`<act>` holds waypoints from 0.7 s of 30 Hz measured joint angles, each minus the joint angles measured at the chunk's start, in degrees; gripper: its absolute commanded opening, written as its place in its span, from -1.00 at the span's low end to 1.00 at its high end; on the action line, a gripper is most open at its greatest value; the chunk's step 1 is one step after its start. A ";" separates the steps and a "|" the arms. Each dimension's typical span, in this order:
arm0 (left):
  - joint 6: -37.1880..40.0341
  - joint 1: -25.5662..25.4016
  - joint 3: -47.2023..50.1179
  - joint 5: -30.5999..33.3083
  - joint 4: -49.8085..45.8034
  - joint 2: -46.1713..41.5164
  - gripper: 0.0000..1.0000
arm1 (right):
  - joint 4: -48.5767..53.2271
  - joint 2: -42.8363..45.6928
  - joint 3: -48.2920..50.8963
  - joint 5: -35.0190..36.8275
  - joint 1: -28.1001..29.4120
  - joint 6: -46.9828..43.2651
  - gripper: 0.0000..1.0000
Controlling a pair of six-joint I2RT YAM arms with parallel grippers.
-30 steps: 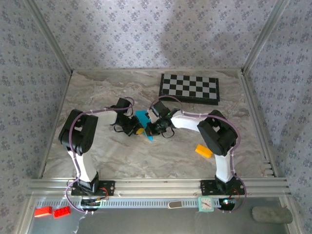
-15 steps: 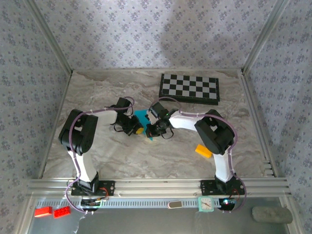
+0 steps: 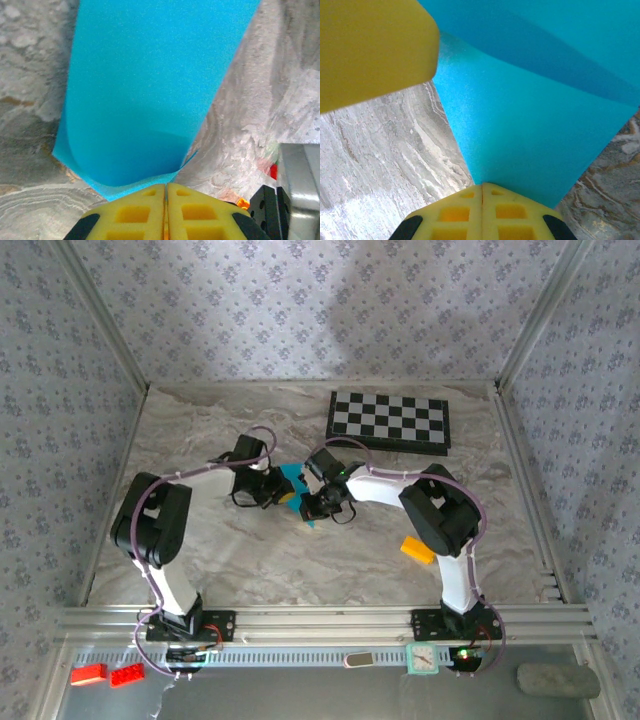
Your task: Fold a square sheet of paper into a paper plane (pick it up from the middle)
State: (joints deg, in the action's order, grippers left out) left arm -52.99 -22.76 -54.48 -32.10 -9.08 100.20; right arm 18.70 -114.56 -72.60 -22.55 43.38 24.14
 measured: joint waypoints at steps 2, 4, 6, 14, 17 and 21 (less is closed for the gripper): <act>0.50 -0.22 1.81 0.00 1.92 -0.13 -0.86 | 0.15 0.00 -0.07 -0.02 0.00 0.00 -1.00; 0.94 -0.31 3.56 -0.02 2.99 -0.13 -0.88 | 0.26 -0.04 -0.11 0.00 0.00 0.02 -1.00; 1.25 -0.55 4.48 -0.02 3.39 -0.13 -0.88 | 0.28 -0.04 -0.11 0.00 0.00 0.02 -1.00; 2.91 -1.79 5.33 -0.02 6.43 -0.13 -0.85 | 1.11 -0.37 -0.79 -0.07 -0.02 0.02 -1.00; 3.52 -2.10 5.62 0.00 6.78 -0.13 -0.84 | 1.14 -0.42 -0.81 -0.26 -0.11 0.02 -1.00; 4.00 -2.40 5.68 0.00 6.86 -0.13 -0.83 | 1.20 -0.52 -0.85 -0.48 -0.17 0.04 -1.00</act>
State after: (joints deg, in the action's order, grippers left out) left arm -48.99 -25.17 -48.80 -32.10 -2.22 100.07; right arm 19.90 -115.09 -73.45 -23.03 43.20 24.18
